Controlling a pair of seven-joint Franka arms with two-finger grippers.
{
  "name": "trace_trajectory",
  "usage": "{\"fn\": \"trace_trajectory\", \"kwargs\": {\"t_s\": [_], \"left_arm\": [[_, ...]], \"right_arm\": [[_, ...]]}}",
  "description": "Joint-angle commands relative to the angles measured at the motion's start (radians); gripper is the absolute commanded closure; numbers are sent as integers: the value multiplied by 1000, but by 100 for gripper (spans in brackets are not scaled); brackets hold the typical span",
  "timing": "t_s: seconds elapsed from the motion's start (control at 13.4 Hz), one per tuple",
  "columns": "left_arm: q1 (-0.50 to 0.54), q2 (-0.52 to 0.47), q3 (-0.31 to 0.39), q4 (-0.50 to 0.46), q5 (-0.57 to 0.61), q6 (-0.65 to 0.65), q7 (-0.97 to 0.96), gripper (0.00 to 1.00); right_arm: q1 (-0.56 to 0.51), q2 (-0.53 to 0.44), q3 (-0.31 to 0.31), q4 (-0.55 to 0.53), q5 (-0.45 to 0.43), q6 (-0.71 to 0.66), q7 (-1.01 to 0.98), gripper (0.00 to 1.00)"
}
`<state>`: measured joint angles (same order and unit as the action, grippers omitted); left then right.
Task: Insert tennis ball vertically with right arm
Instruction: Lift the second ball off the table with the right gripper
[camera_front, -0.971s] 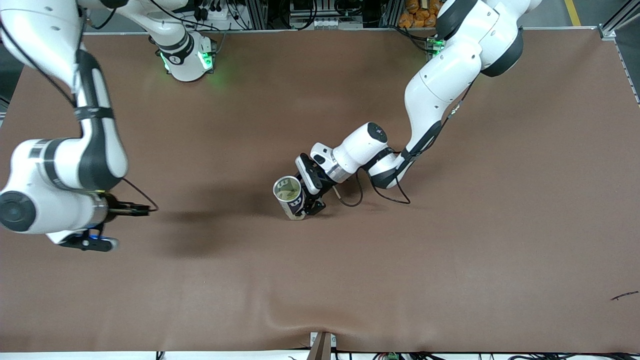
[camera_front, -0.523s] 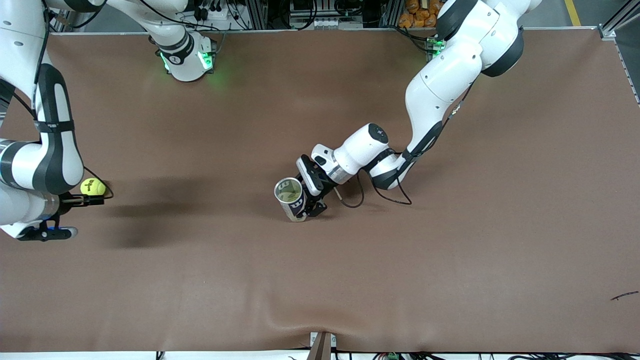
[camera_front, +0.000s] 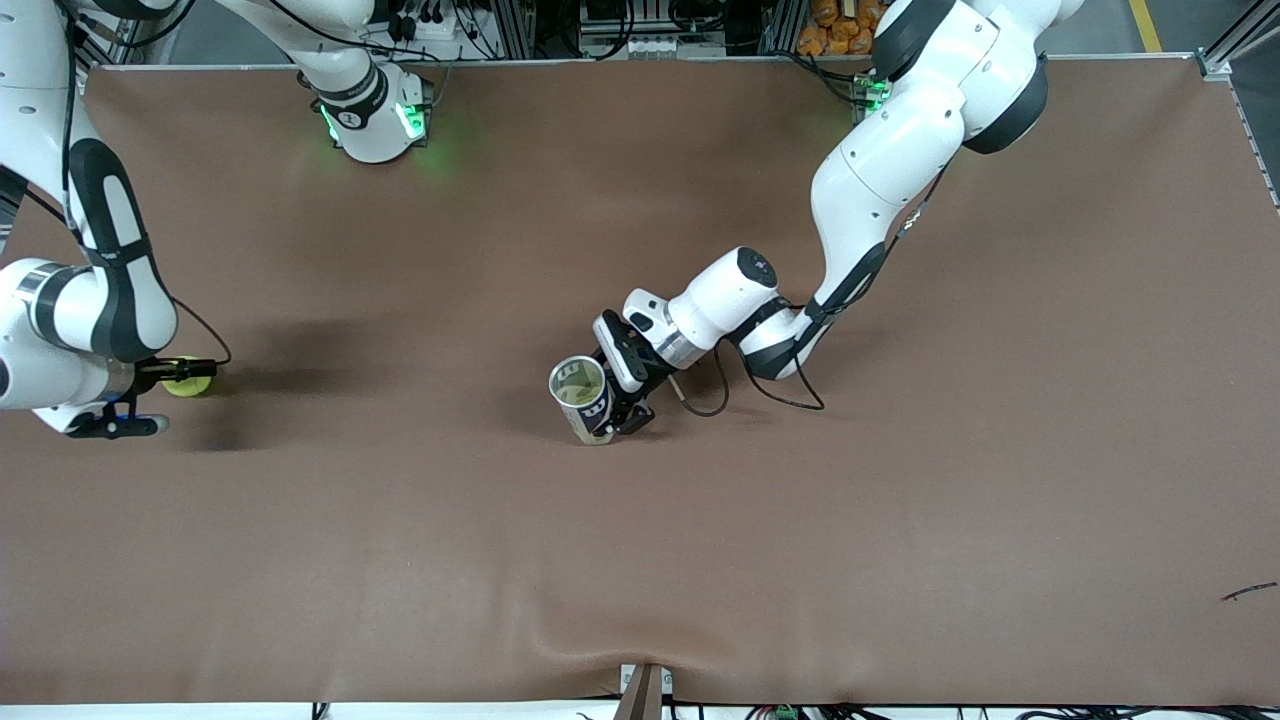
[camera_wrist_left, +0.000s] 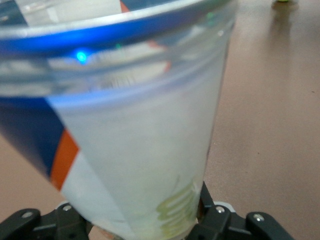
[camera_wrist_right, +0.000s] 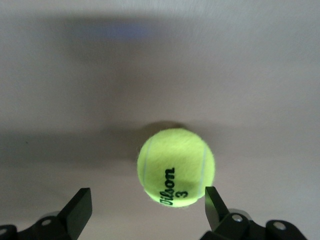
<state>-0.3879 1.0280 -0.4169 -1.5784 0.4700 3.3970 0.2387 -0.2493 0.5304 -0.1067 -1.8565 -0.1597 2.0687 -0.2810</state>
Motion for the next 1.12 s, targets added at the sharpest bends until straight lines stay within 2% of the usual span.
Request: {"fn": "trace_trajectory", "kwargs": {"t_s": [0.0,0.45,0.97,1.05], "left_arm": [[-3,10,6,17,-1,28,1,22],[-2,10,6,17,-1,30,1,22],[-3,9,6,17,-5,30,-1,22],[-3,9,6,18,-8,28,-1,22]], "right_arm": [[-37,-46,22,-58,-31,18,0,0],[-57,-18,22,-53,-61,106,-15,0],[-83,17,24,-44,-61,148,-61,0],[-96,23,25,-43,-57,149,-61,11]]}}
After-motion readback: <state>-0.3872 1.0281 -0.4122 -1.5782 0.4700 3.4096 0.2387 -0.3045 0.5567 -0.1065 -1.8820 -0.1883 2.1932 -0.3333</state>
